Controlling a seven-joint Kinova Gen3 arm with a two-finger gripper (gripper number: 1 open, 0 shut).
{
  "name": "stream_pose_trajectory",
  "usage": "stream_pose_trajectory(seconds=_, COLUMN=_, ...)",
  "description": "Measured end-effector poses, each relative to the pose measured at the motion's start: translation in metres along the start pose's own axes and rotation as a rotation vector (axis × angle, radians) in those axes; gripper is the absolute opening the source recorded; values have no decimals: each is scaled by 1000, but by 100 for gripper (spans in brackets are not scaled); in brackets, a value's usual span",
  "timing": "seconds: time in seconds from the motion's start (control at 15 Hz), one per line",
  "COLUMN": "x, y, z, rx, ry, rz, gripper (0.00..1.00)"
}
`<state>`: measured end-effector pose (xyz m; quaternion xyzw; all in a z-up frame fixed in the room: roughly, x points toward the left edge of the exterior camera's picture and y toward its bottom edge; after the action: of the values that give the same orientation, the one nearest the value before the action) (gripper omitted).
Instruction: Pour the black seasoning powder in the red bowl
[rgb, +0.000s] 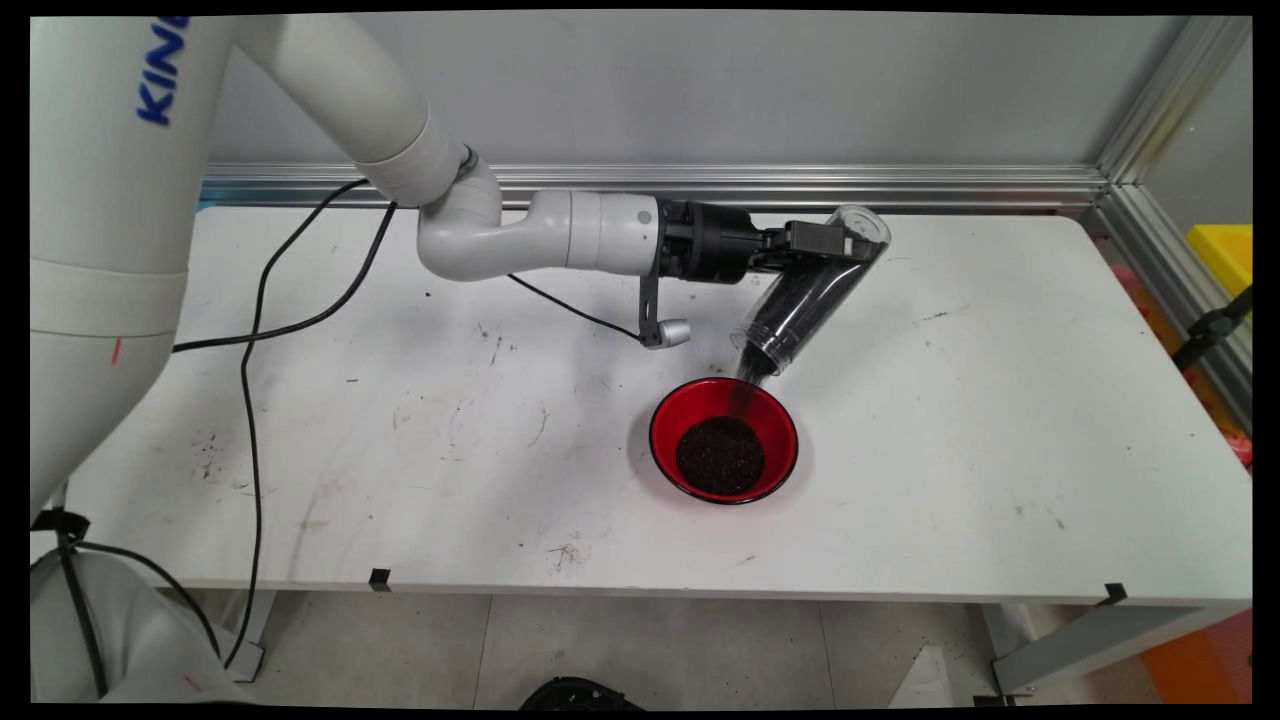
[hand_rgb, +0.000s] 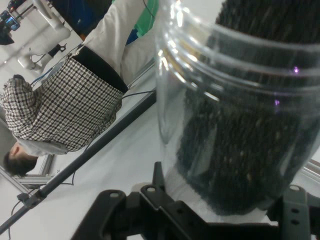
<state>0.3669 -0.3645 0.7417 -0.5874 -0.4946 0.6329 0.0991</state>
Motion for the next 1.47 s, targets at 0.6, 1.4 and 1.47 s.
stream_pose_trajectory(seconds=0.6, x=8, y=-2, z=-3, rx=10, ry=-1, rz=11, gripper=0)
stream_pose_trajectory(seconds=1.4, x=19, y=-6, z=-5, rx=17, ry=7, rz=2, gripper=0)
stream_pose_trajectory(seconds=1.47, x=20, y=-6, z=-6, rx=17, ry=8, rz=1, gripper=0)
